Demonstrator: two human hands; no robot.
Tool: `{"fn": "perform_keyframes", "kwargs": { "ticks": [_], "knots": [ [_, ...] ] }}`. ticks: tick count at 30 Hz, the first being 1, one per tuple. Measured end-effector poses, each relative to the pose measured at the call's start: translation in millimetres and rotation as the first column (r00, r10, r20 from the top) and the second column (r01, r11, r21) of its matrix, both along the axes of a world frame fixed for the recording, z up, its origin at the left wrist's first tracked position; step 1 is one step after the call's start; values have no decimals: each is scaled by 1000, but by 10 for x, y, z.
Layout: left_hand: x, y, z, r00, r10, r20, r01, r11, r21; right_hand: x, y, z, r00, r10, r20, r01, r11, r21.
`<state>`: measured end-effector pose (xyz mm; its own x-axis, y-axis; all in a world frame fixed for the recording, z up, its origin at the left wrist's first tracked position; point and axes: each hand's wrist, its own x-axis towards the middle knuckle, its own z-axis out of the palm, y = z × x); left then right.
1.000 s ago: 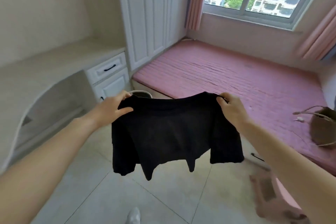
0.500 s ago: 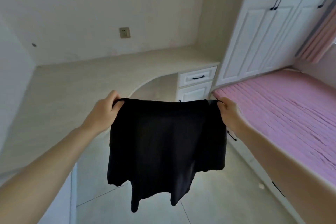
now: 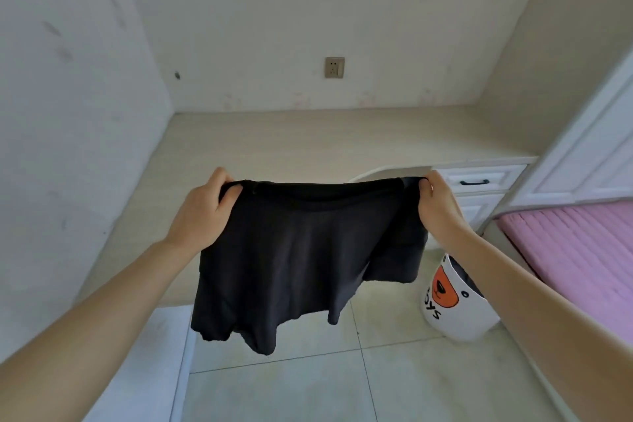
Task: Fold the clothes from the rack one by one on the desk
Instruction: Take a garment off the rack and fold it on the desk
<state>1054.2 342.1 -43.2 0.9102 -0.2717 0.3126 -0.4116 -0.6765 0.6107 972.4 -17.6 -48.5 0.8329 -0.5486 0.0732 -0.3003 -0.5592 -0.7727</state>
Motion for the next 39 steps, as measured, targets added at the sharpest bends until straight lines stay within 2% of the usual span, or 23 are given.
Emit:
{"fn": "perform_keyframes", "kwargs": {
  "ticks": [3,5,9,13,15,18,21,25,30,36,39],
  "knots": [
    [221,22,-41,996,74,-40,-77,991,-107,446,25,-32,998,52,34,-52,999,-12],
    [390,-21,-58,990,136,-47,-140,985,-101,763,0,-54,995,77,56,-77,997,-3],
    [689,-138,-71,969,238,-70,-236,971,27,1229,-100,-69,984,153,95,-153,988,-8],
    [1005,-257,-114,951,308,-1,-303,938,166,1775,-309,-23,952,299,72,-297,954,-42],
    [1148,-301,-146,934,355,40,-352,896,271,2087,-455,-27,925,380,1,-375,913,-158],
    [1270,-307,-181,904,417,99,-422,828,369,2459,-609,-42,886,437,-156,-455,753,-476],
    [1471,-325,-212,863,485,144,-499,766,405,2900,-648,-51,870,466,-161,-461,654,-600],
    [1848,-234,-252,820,541,187,-563,703,435,3493,-539,-41,815,564,-133,-527,625,-576],
    [2473,-63,-432,808,567,159,-571,689,447,4243,-341,-227,757,621,-201,-609,561,-561],
    [3440,230,-1059,779,627,27,-545,655,523,5273,17,-679,694,650,-309,-701,513,-497],
    [3856,362,-1387,764,645,-33,-511,634,580,5831,214,-973,658,648,-383,-739,459,-493]
  ]
}}
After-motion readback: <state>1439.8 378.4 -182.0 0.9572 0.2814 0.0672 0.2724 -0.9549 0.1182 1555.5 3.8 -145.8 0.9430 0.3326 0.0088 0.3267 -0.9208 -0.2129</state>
